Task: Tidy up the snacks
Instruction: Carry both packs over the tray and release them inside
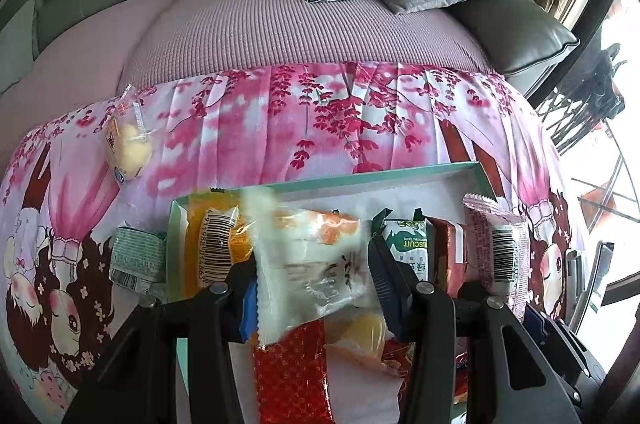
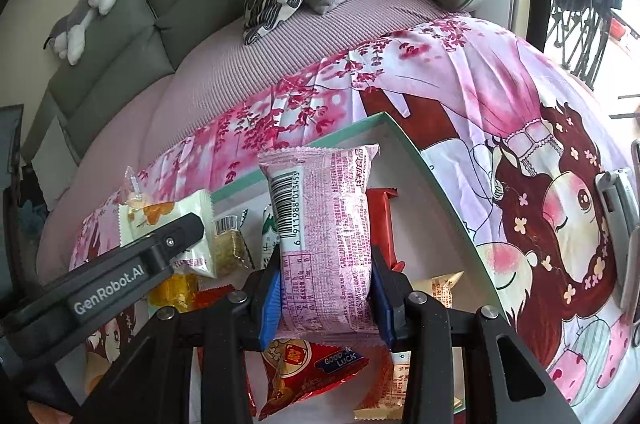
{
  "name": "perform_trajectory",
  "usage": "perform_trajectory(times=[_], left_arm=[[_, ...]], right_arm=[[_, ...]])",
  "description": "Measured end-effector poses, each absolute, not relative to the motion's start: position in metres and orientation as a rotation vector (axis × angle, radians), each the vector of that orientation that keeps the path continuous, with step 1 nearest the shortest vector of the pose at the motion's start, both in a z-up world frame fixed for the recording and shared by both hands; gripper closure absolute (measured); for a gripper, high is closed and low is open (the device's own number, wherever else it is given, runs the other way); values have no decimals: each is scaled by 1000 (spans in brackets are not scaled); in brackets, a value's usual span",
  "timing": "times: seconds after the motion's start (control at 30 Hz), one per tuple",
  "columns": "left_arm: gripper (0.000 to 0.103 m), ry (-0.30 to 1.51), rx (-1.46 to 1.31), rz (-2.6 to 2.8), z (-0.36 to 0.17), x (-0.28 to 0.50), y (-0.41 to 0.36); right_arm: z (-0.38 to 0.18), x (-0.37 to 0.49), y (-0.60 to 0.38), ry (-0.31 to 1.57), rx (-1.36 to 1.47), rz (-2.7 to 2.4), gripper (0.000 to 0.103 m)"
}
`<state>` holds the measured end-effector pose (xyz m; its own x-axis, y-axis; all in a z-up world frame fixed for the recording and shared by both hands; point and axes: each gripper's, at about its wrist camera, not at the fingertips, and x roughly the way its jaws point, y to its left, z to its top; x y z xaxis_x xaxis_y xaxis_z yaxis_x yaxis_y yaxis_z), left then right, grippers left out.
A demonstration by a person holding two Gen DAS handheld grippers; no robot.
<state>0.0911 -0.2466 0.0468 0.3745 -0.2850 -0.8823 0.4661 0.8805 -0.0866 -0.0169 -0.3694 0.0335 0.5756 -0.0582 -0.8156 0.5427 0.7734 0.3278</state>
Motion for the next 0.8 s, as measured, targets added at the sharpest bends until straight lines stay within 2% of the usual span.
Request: perform_trajectory(times=[0.27, 0.47, 0.7, 0.77, 0.8], left_arm=[[52, 1072, 181, -494, 56, 87, -242], [45, 1041, 179, -481, 66, 84, -235], [43, 998, 186, -409, 71, 87, -217], [38, 980, 195, -379, 72, 88, -211], [31, 972, 202, -364, 72, 89, -208]], right_arm=[[34, -16, -368, 903, 595, -376, 62], [34, -14, -367, 912, 585, -372, 60], [38, -13, -362, 905, 557, -357, 46], [39, -13, -361, 905, 547, -353, 40], [40, -12, -361, 907, 540, -351, 38]])
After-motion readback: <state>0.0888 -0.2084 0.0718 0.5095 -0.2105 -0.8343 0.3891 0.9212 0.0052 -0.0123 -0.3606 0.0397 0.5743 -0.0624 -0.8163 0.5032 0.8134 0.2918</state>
